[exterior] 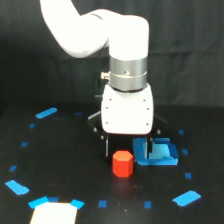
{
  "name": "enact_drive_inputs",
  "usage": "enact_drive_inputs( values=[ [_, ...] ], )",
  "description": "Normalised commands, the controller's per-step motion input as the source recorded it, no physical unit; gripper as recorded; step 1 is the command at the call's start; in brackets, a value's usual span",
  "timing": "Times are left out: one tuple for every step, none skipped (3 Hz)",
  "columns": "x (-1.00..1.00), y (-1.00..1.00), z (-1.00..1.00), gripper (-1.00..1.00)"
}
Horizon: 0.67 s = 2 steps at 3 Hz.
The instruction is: Pick up the red object from the table
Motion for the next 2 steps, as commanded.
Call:
enact_drive_inputs(
  values=[
    [0.01, -0.64, -1.0, 1.0],
    [-0.03, -0.05, -0.43, -1.0]
  ],
)
